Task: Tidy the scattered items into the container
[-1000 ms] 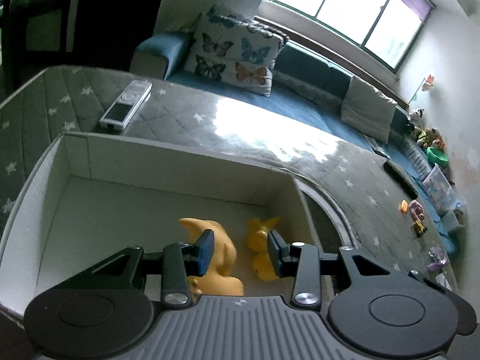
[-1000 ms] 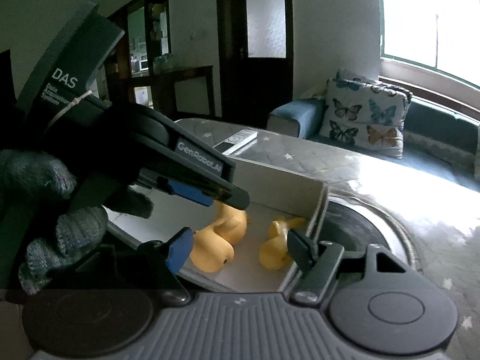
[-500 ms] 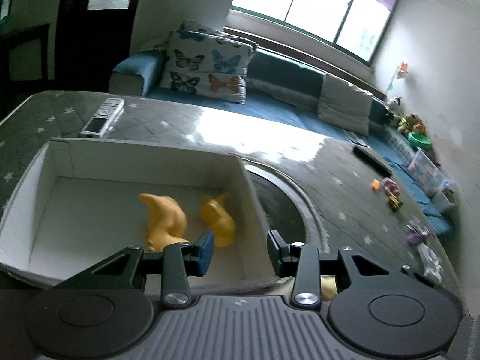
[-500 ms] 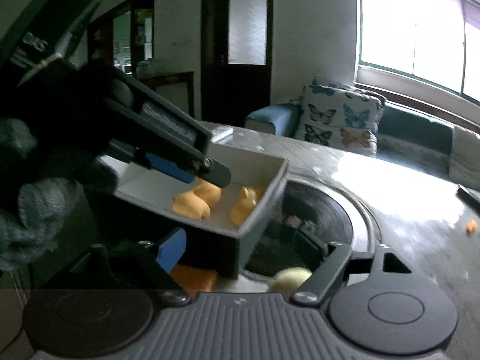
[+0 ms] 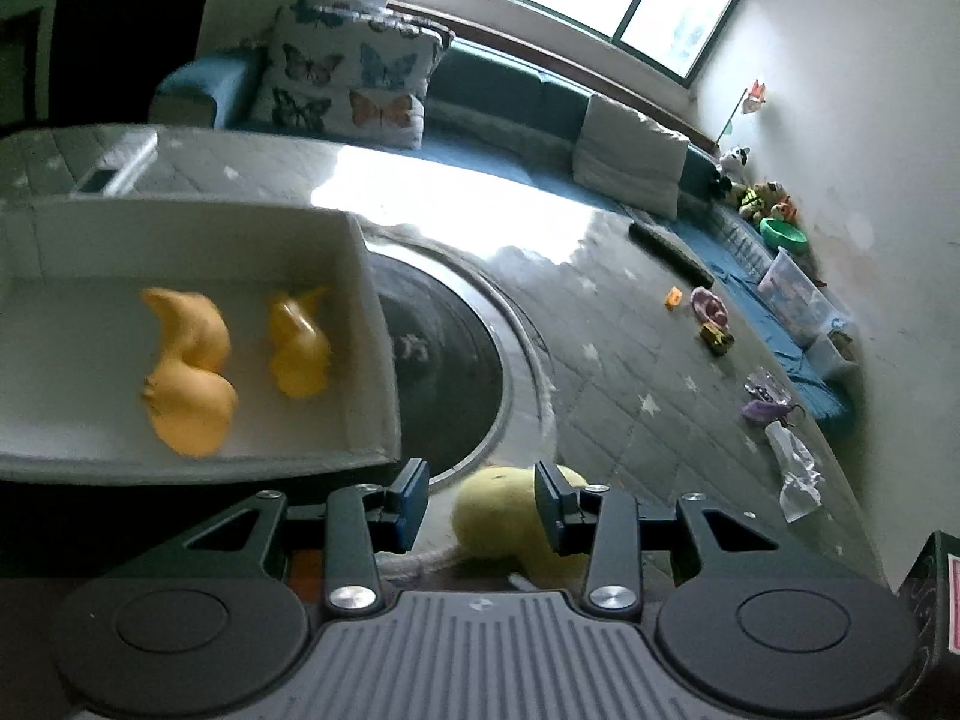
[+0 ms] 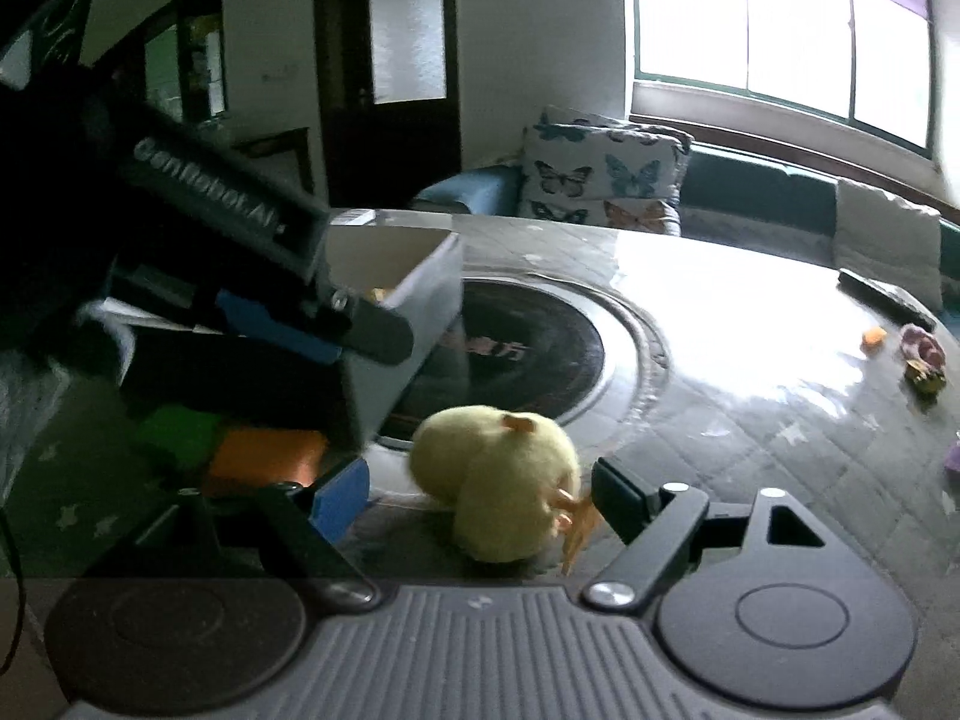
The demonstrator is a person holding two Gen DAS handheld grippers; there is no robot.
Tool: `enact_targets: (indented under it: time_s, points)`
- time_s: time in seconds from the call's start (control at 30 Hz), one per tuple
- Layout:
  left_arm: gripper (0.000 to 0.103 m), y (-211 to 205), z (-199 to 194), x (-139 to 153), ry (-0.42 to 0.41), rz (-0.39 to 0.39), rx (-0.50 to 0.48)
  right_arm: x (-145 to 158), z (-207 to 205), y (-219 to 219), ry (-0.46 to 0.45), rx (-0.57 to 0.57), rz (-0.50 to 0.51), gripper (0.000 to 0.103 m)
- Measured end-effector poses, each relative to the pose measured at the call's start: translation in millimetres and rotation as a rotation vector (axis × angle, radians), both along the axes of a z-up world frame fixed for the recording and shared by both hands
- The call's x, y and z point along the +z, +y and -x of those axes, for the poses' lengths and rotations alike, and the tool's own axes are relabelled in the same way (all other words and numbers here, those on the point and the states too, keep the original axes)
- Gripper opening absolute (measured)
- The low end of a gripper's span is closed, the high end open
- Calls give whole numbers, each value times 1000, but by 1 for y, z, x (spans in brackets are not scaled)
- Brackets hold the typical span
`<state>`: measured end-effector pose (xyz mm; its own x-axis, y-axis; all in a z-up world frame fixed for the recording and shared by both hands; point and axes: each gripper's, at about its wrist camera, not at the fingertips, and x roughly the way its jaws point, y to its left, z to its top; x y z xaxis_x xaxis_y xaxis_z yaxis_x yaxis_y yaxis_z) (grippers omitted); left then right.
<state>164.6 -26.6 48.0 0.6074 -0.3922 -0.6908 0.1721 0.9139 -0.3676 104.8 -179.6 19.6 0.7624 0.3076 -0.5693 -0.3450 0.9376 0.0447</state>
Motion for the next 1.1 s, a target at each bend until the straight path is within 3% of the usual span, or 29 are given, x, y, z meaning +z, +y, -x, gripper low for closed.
enact_targets:
  time_s: [0.37,0.5,0.8,1.03,1.1]
  points:
    - [41,-5,-13,-25,74,60,24,-21,-24,-4,41,35,22,82]
    - [41,-5,-14,-30,85,85,31,-21,-25,-9,51,35,0,67]
    - [41,-2,-13,-34,98,122,26,-11,-5,-18,95,65,-52,59]
    - [41,1,-15,-31,104,168,27,-1,10,-20,75,90,-77,60]
    - [41,0,-15,-29,99,171,23,3,7,-21,61,71,-84,68]
